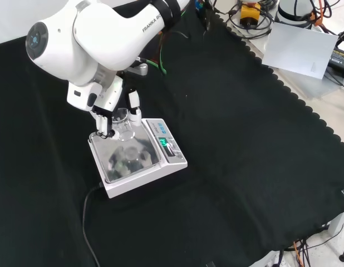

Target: Put the beaker on the electronic balance.

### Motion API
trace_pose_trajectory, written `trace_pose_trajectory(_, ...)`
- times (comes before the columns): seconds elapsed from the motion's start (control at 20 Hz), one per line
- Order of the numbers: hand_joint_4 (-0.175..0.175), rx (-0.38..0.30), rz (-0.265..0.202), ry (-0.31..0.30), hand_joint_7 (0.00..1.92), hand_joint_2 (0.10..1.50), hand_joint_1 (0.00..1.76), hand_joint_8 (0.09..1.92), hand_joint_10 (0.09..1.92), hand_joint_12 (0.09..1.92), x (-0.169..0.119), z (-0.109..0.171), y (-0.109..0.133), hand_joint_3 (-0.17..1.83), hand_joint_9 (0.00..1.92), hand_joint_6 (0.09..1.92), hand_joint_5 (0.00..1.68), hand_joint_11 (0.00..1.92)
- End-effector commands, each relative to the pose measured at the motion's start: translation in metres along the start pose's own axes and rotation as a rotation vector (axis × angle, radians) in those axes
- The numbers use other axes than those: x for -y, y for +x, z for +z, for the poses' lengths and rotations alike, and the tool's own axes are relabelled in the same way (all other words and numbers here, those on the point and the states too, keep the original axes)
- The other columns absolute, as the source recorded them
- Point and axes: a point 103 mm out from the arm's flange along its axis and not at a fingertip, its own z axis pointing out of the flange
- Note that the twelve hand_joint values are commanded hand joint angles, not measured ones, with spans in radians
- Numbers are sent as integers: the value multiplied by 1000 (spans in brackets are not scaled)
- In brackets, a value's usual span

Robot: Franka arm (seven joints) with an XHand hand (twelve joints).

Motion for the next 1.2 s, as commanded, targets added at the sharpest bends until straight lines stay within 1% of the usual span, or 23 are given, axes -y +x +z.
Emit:
trace_pose_trajectory(0.05, -175, -6, -6, 60, 865, 1214, 1112, 1022, 896, 833, -12, 27, 9, 11, 1056, 1293, 793, 1139)
trace_pose_trajectory(0.15, -175, -7, -6, 58, 865, 1214, 1112, 1022, 897, 834, -10, 27, 8, 11, 1056, 1293, 793, 1140)
trace_pose_trajectory(0.2, -175, 5, 0, 69, 865, 1214, 1112, 1022, 897, 834, -15, 25, 14, 11, 1056, 1293, 793, 1140)
trace_pose_trajectory(0.3, -175, 2, 3, 68, 865, 1214, 1112, 1022, 897, 834, -17, 24, 16, 11, 1056, 1293, 793, 1140)
trace_pose_trajectory(0.45, -175, -13, -2, 63, 865, 1214, 1112, 1022, 897, 835, -13, 28, 9, 11, 1056, 1293, 793, 1140)
trace_pose_trajectory(0.55, -175, -7, 0, 69, 865, 1214, 1112, 1022, 897, 835, -12, 31, 6, 11, 1056, 1293, 793, 1140)
trace_pose_trajectory(0.7, -175, 4, -8, 76, 865, 1214, 1112, 1022, 898, 836, -14, 35, 7, 11, 1056, 1293, 793, 1140)
trace_pose_trajectory(0.9, -175, 6, -4, 84, 865, 1214, 1112, 1022, 898, 836, -17, 38, 7, 11, 1056, 1293, 793, 1140)
trace_pose_trajectory(0.95, -175, 16, 5, 97, 865, 1214, 1112, 1022, 898, 837, -22, 35, 14, 11, 1056, 1293, 793, 1140)
trace_pose_trajectory(1.0, -175, 13, 2, 97, 865, 1214, 1112, 1022, 898, 837, -24, 34, 16, 11, 1056, 1293, 793, 1140)
trace_pose_trajectory(1.05, -175, 10, -3, 94, 865, 1214, 1112, 1022, 898, 837, -24, 35, 16, 11, 1056, 1293, 793, 1140)
trace_pose_trajectory(1.1, -175, 17, 4, 101, 865, 1214, 1112, 1022, 898, 837, -25, 35, 17, 11, 1056, 1293, 793, 1140)
trace_pose_trajectory(1.2, -175, 10, 1, 99, 865, 1214, 1112, 1022, 898, 837, -25, 35, 17, 11, 1056, 1293, 793, 1140)
